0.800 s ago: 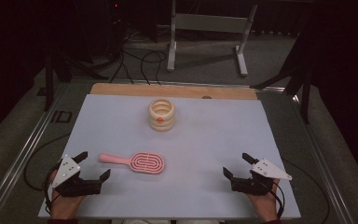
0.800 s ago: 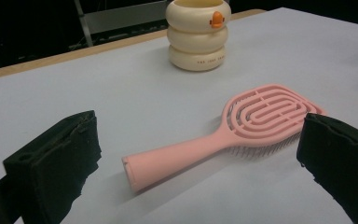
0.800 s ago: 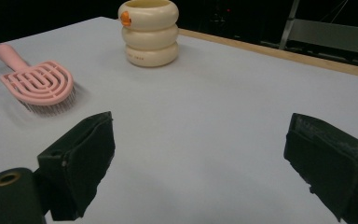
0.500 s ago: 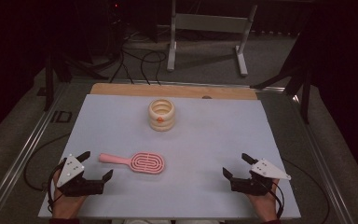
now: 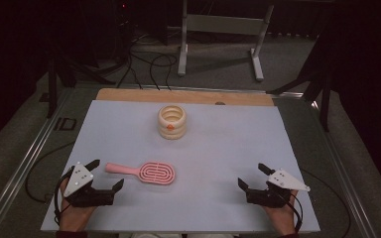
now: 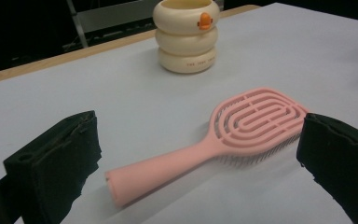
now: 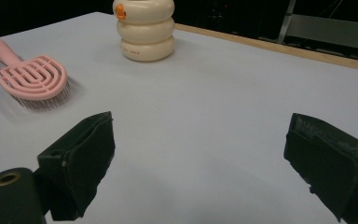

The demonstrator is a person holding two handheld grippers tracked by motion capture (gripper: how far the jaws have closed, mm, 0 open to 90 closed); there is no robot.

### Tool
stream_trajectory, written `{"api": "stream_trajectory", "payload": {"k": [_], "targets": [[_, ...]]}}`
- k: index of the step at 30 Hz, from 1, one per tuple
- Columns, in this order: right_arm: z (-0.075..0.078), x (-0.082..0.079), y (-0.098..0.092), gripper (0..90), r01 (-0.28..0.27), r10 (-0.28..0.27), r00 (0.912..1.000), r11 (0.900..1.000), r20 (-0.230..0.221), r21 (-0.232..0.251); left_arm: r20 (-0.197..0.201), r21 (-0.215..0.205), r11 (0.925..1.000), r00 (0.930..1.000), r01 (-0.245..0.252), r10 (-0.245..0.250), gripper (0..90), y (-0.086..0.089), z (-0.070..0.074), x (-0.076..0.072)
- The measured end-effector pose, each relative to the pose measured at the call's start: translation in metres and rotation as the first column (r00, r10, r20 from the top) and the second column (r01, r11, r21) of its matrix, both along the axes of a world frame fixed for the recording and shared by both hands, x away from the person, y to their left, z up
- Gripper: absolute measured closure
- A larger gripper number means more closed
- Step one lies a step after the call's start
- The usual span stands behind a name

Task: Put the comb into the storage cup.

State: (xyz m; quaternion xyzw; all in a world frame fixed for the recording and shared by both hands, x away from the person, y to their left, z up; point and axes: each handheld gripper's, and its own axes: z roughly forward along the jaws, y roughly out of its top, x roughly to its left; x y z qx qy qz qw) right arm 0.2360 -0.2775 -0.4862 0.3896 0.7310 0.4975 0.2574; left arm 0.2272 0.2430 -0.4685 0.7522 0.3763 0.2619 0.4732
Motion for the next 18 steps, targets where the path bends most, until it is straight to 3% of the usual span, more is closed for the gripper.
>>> {"api": "stream_trajectory", "payload": {"k": [18], "targets": [[-0.001,-0.002,-0.006,8.6,0.019,-0.019,0.9998,0.999,-0.008,0.041,-0.036,0.027,0.9944,0.9942,0.103,-0.102,0.1,-0.032,0.002,0.009]]}}
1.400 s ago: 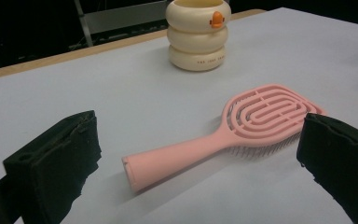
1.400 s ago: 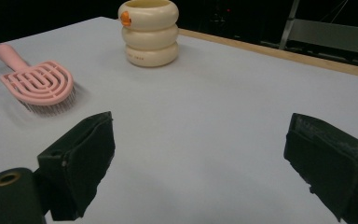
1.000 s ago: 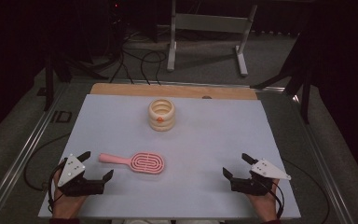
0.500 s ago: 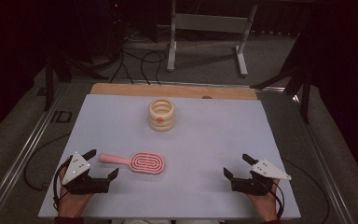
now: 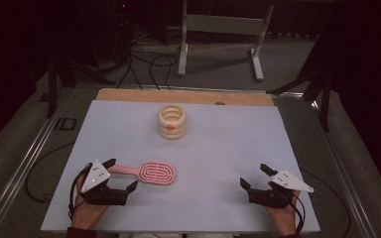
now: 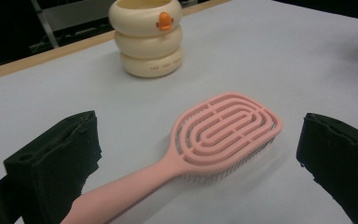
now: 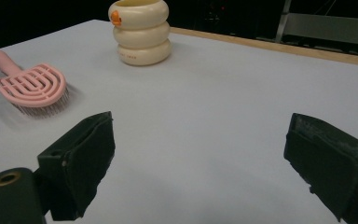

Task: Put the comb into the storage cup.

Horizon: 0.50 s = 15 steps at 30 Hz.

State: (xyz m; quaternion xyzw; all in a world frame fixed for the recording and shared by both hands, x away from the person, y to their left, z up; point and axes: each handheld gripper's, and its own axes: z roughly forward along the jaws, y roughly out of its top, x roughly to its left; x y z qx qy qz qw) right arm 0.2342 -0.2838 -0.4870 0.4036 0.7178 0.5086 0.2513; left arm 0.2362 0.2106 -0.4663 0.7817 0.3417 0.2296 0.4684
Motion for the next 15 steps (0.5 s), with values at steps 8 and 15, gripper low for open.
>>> {"api": "stream_trajectory", "payload": {"k": [8,15], "targets": [[-0.002,0.001,0.001,8.6,0.002,-0.002,1.0000,1.000,-0.008,-0.007,-0.026,0.008,0.9995,0.9992,0.030,-0.030,0.5,-0.015,0.004,0.009],[-0.002,0.001,0.001,8.6,0.001,-0.001,1.0000,1.000,-0.008,-0.004,-0.056,0.003,0.9988,0.9972,0.050,-0.050,1.1,-0.022,0.002,0.017]]}}
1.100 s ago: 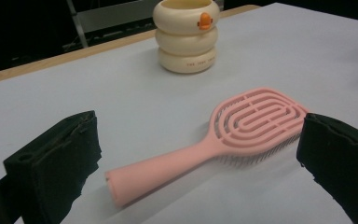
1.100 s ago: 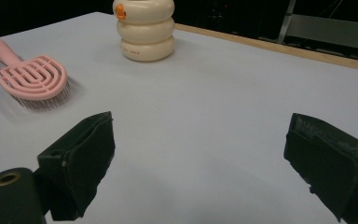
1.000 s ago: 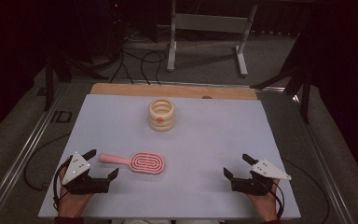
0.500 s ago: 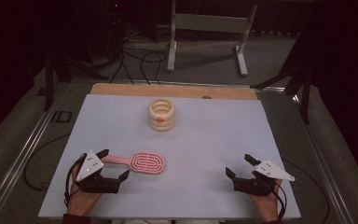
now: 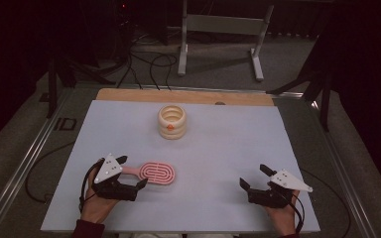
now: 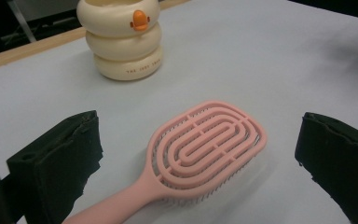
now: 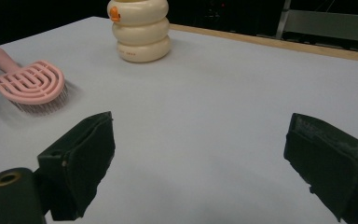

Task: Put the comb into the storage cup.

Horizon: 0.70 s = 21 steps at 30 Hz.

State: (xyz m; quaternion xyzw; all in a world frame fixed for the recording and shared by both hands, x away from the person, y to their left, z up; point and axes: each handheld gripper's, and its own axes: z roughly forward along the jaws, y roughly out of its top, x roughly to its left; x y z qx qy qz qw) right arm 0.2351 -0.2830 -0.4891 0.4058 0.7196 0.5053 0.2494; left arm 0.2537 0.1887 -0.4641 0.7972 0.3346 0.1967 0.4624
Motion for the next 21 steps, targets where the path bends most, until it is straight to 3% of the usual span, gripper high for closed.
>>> {"api": "stream_trajectory", "payload": {"k": [4,13,19,21], "targets": [[0.000,0.000,0.000,8.6,0.000,0.000,1.0000,1.000,-0.001,-0.003,-0.014,0.020,0.9996,0.9997,0.019,-0.019,2.6,-0.006,-0.001,0.004],[-0.001,0.000,0.000,8.6,0.003,-0.003,1.0000,1.000,-0.002,-0.006,-0.053,0.013,0.9987,0.9974,0.050,-0.049,2.5,-0.014,-0.003,0.009],[-0.001,0.001,0.001,8.7,0.001,-0.001,1.0000,1.000,-0.004,-0.011,-0.040,0.026,0.9989,0.9985,0.039,-0.038,7.4,-0.022,-0.005,0.009],[-0.001,0.001,0.001,8.6,0.000,0.000,1.0000,1.000,-0.004,-0.011,-0.042,0.022,0.9992,0.9986,0.032,-0.031,15.4,-0.024,-0.007,0.010]]}}
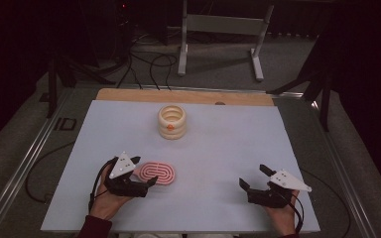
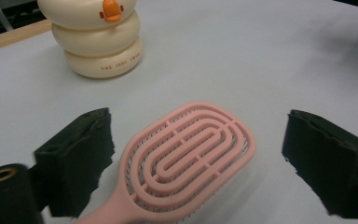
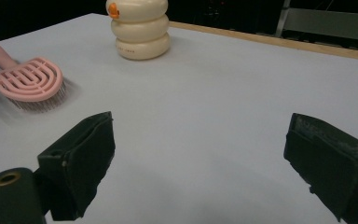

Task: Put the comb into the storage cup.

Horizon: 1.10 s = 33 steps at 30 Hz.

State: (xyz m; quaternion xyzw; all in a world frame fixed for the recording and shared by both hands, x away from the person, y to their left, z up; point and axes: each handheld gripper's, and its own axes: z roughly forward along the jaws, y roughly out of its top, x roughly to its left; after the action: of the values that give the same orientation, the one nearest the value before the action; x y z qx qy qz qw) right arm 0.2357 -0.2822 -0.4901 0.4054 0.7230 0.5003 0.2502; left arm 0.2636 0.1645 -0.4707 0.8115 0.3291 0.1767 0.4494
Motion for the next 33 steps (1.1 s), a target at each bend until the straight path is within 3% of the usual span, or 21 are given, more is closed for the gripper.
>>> {"api": "stream_trajectory", "payload": {"k": [2,3,4,7,8,13,19,28,33], "targets": [[0.000,0.000,0.000,8.7,0.001,-0.001,1.0000,1.000,-0.002,0.000,0.000,0.003,1.0000,1.0000,0.001,-0.001,19.1,-0.001,-0.001,0.000],[-0.001,0.000,0.000,8.7,-0.004,0.004,1.0000,1.000,-0.005,-0.003,-0.005,-0.016,0.9995,0.9996,0.028,-0.028,28.3,-0.001,-0.001,0.000],[-0.001,0.000,0.001,8.7,-0.005,0.005,1.0000,1.000,-0.005,-0.004,-0.006,-0.021,0.9993,0.9995,0.032,-0.033,30.9,-0.002,-0.001,-0.001],[-0.001,0.000,0.001,8.7,-0.006,0.006,1.0000,1.000,-0.008,-0.007,0.012,-0.018,0.9989,0.9990,0.043,-0.043,42.9,-0.002,-0.001,-0.002],[-0.001,0.000,0.002,8.6,-0.009,0.009,0.9999,1.000,-0.008,-0.007,0.010,-0.009,0.9984,0.9984,0.056,-0.056,42.9,-0.004,-0.002,-0.003],[-0.001,0.001,0.001,8.7,-0.008,0.008,0.9999,1.000,-0.008,-0.008,-0.031,0.011,0.9954,0.9951,0.095,-0.094,66.9,-0.009,-0.006,-0.001],[-0.002,0.001,0.002,8.7,-0.010,0.010,0.9999,1.000,-0.009,-0.012,-0.076,0.041,0.9926,0.9909,0.115,-0.111,88.4,-0.013,-0.014,0.000],[-0.002,0.001,0.002,8.7,-0.013,0.013,0.9998,1.000,-0.013,-0.014,-0.105,0.072,0.9901,0.9881,0.121,-0.113,90.0,-0.018,-0.021,0.001],[-0.002,0.001,0.003,8.7,-0.017,0.017,0.9997,1.000,-0.017,-0.014,-0.117,0.076,0.9852,0.9826,0.154,-0.144,90.0,-0.023,-0.023,0.000]]}}
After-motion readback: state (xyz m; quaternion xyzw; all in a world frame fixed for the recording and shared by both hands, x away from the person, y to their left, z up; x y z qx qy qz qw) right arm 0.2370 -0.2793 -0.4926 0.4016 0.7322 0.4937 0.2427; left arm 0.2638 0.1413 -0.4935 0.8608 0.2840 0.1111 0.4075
